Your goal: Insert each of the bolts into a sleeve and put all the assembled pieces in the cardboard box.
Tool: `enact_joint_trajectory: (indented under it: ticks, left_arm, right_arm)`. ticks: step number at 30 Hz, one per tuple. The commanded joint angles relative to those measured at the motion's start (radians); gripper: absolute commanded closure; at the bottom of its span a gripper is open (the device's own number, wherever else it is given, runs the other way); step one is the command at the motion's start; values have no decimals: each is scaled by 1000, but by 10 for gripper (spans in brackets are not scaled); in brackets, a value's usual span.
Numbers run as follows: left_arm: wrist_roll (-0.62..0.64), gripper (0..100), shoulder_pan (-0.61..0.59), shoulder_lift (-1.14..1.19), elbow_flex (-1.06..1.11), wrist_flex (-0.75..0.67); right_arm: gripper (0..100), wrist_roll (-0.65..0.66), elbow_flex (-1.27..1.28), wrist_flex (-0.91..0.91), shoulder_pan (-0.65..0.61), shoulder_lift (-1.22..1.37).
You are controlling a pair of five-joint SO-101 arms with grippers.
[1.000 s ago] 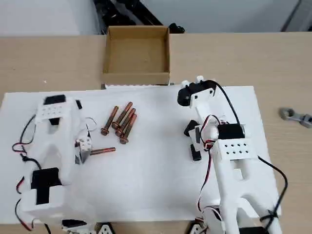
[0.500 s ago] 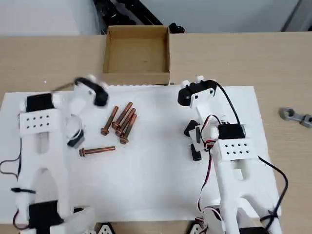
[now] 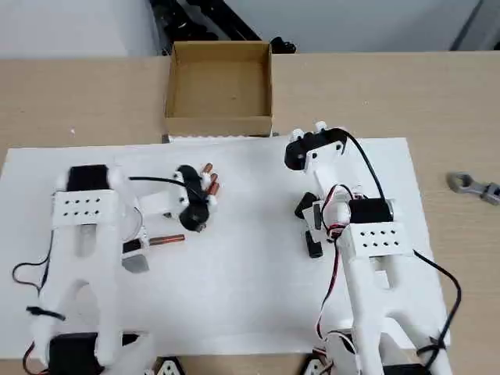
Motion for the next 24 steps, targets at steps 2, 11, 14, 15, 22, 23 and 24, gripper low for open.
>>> enact_joint_trajectory:
  ticks: [2, 11, 14, 15, 22, 23, 24]
  left_arm:
    - [-12, 784, 20, -29, 42, -103]
    - [-9, 786, 14, -29, 208, -316]
    - [15, 786, 12, -29, 269, -382]
    - [35, 788, 12, -29, 285, -402]
    - [112, 910, 11, -31, 323, -488]
    - [115, 910, 2, -38, 317, -493]
    - [115, 905, -6, -38, 295, -486]
  right_arm:
    - [969, -5, -25, 1, 1, -42]
    - [969, -5, -25, 1, 1, -45]
    - [969, -5, -25, 1, 1, -45]
    - [969, -5, -25, 1, 1, -47]
    - [969, -5, -25, 1, 1, -47]
    - [969, -5, -25, 1, 1, -47]
    - [969, -5, -25, 1, 1, -47]
